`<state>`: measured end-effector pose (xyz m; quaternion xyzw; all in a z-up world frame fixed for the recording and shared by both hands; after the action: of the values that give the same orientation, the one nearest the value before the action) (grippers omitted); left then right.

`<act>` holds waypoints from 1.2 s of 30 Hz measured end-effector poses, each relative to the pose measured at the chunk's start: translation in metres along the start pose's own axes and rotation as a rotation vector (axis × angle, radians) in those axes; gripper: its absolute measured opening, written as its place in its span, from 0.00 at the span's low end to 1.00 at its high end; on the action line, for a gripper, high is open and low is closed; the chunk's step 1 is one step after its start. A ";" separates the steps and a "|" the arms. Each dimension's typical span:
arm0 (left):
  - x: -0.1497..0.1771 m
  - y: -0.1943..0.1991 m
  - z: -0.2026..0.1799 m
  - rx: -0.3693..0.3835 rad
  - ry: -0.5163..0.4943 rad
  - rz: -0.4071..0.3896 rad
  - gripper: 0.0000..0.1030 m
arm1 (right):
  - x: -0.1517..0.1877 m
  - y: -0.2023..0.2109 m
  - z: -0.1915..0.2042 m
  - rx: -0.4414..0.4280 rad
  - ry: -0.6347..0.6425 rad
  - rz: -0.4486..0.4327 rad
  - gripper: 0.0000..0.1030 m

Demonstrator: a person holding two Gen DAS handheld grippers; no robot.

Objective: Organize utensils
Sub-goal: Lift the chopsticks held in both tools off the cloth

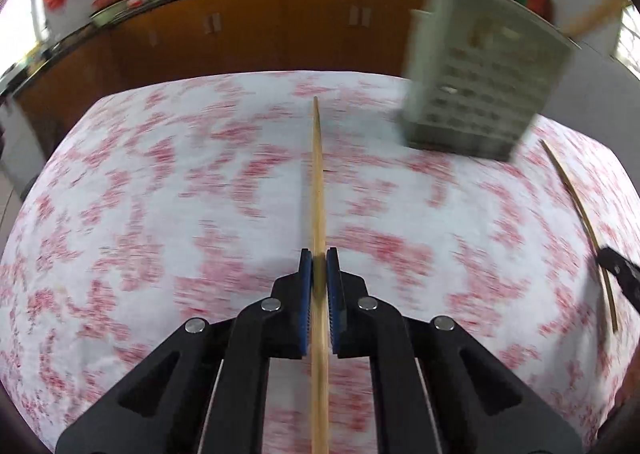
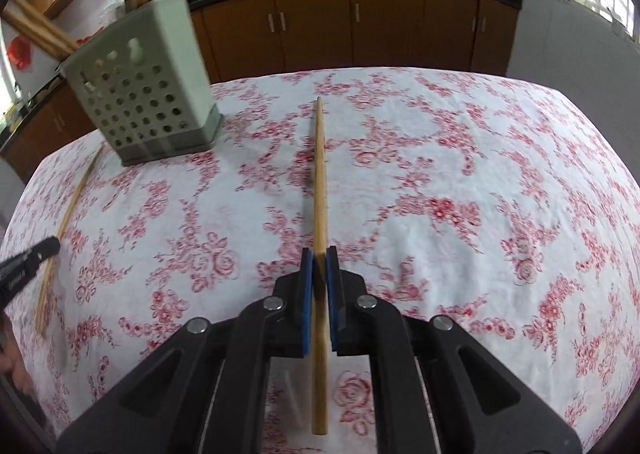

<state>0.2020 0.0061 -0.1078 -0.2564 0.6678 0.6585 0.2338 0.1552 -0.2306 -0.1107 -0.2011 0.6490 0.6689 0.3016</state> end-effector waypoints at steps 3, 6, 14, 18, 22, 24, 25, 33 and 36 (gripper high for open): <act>-0.002 -0.001 0.015 0.000 0.018 0.002 0.08 | -0.001 -0.004 0.010 -0.004 0.034 0.000 0.08; -0.002 -0.004 0.017 0.006 0.018 0.000 0.08 | -0.005 -0.005 0.014 0.005 0.058 -0.007 0.08; -0.002 -0.004 0.012 -0.004 0.023 -0.015 0.10 | -0.008 -0.010 0.012 -0.002 0.059 -0.006 0.08; 0.002 0.000 0.012 -0.004 0.021 -0.016 0.11 | -0.008 -0.011 0.013 -0.003 0.058 -0.006 0.08; 0.002 0.000 0.012 0.011 0.018 -0.016 0.15 | -0.007 -0.010 0.012 -0.005 0.056 -0.006 0.08; 0.001 0.000 0.012 0.016 0.019 -0.016 0.15 | -0.006 -0.008 0.012 -0.006 0.055 -0.006 0.08; 0.001 0.000 0.012 0.019 0.019 -0.016 0.16 | -0.005 -0.007 0.012 -0.009 0.054 -0.006 0.08; 0.006 0.005 0.010 0.034 -0.018 -0.013 0.16 | 0.004 0.000 0.010 -0.010 0.069 -0.004 0.08; 0.011 0.008 0.011 0.037 -0.027 -0.012 0.16 | 0.008 0.004 0.008 -0.015 0.073 -0.003 0.08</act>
<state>0.1883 0.0172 -0.1086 -0.2469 0.6752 0.6480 0.2516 0.1474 -0.2217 -0.1121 -0.2286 0.6543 0.6656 0.2769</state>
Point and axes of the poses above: each gripper's, at about its wrist camera, not at the fingertips, and y roughly against the way its jaws point, z to its left, x to its underside, the point moved 3 cm from there along -y, roughly the way its jaws point, and after that the axes turned 2 degrees about -z, right-handed, at the moved point
